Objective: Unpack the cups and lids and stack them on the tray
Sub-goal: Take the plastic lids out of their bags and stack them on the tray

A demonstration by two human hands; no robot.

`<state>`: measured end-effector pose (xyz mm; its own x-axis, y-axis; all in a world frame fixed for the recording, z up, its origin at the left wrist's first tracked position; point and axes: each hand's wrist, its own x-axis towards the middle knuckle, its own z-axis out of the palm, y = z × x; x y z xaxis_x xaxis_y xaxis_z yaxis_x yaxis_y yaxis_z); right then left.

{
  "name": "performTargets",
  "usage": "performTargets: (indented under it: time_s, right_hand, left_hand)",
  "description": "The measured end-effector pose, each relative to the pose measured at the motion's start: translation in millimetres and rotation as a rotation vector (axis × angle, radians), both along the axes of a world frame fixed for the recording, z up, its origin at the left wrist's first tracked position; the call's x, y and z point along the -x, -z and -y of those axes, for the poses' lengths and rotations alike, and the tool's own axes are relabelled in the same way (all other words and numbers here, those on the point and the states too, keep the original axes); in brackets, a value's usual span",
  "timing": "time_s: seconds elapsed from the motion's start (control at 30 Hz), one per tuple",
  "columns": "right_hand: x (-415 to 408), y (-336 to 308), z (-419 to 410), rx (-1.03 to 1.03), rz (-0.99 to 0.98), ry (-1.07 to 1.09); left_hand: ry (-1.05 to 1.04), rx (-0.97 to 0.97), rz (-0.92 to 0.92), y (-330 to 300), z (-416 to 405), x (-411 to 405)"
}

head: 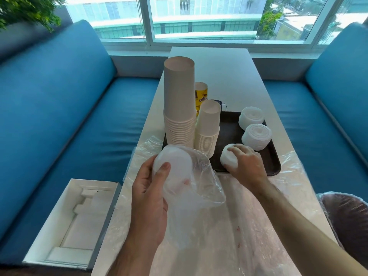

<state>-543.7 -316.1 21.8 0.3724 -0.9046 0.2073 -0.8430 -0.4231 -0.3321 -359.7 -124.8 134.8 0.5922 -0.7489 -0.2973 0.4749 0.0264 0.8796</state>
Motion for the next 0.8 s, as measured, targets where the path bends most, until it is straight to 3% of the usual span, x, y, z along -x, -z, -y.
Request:
performTargets:
  time_s: [0.2, 0.3, 0.4, 0.5, 0.63, 0.8]
  right_hand:
    - [-28, -76, -48, 0.079, 0.594, -0.155]
    - [-38, -112, -70, -0.049, 0.722, -0.329]
    - [-39, -130, -67, -0.362, 0.699, -0.453]
    - [-36, -137, -60, -0.495, 0.674, -0.531]
    - [-32, -142, -58, -0.495, 0.653, -0.586]
    - [-41, -148, -53, -0.376, 0.47, -0.676]
  left_hand:
    - [0.087, 0.037, 0.053, 1, -3, 4]
    - [0.126, 0.014, 0.125, 2, -3, 6]
    - [0.156, 0.005, 0.17, 3, -3, 7]
    - [0.174, 0.014, 0.191, 5, -5, 7]
    - [0.204, 0.031, 0.234, 5, -10, 3]
    - [0.358, 0.112, 0.277, 0, -14, 3]
